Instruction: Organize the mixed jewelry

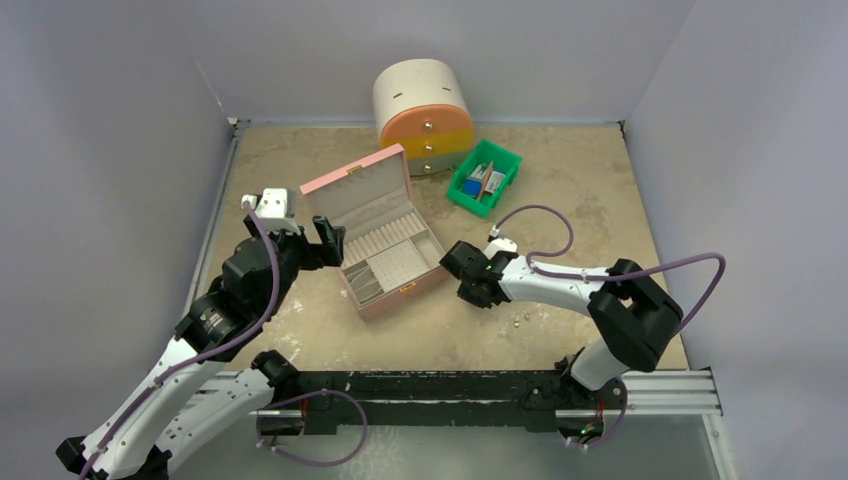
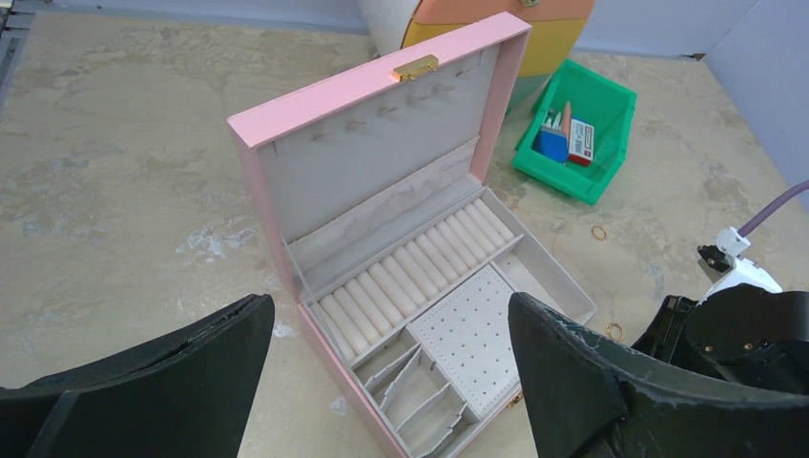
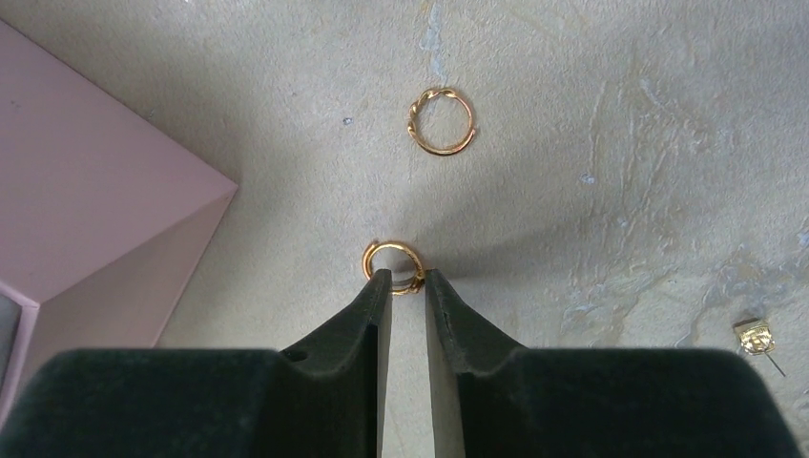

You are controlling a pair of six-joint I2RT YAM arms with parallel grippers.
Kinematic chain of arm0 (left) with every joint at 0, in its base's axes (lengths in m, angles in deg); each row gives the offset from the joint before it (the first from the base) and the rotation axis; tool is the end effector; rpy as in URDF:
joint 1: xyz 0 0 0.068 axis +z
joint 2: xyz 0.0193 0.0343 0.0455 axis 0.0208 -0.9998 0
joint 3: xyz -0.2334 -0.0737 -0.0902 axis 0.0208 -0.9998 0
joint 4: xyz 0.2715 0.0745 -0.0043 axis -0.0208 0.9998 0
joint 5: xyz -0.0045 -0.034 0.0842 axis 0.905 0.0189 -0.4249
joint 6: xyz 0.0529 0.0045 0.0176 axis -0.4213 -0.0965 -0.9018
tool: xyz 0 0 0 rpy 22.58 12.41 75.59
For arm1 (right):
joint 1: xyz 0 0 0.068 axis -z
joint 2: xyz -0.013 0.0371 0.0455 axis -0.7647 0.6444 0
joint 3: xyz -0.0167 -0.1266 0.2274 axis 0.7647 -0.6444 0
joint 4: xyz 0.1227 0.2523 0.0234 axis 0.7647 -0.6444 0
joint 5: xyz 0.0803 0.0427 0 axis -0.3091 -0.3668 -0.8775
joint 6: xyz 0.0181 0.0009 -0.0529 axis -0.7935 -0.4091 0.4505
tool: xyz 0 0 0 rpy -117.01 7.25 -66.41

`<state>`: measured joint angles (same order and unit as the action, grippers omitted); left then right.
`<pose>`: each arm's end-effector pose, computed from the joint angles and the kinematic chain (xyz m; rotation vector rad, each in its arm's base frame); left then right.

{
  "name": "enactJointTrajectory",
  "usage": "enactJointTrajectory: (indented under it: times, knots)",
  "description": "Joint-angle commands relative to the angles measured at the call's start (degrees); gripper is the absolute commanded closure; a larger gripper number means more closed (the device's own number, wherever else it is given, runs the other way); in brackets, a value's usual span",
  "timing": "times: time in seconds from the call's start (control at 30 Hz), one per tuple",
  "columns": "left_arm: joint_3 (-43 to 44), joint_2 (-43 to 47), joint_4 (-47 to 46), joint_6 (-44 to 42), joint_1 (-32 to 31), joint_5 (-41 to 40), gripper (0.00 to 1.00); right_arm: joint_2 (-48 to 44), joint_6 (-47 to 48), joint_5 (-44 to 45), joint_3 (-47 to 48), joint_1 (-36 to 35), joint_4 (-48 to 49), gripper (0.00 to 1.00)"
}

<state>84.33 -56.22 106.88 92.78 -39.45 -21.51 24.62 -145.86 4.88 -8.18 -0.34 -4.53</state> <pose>0.1384 -0.0871 0.3573 -0.0730 1.7985 -0.3341 0.2062 0.2220 0.1378 0.6583 2.4759 0.2201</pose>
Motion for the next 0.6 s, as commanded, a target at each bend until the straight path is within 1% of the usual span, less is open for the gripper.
enactJointTrajectory:
  times: [0.0, 0.17, 0.57]
  knots:
    - [0.79, 0.07, -1.85, 0.15, 0.39, 0.44, 0.07, 0.19, -1.47, 1.86, 1.91, 0.13, -1.35, 0.78]
    - [0.86, 0.06, -1.79, 0.15, 0.42, 0.44, 0.07, 0.95, -1.56, 1.65, 1.48, 0.18, -1.50, 0.79]
    - [0.76, -0.02, -1.79, 0.22, 0.43, 0.35, 0.07, 0.99, -2.02, 1.29, 0.19, 0.21, -1.80, 0.91]
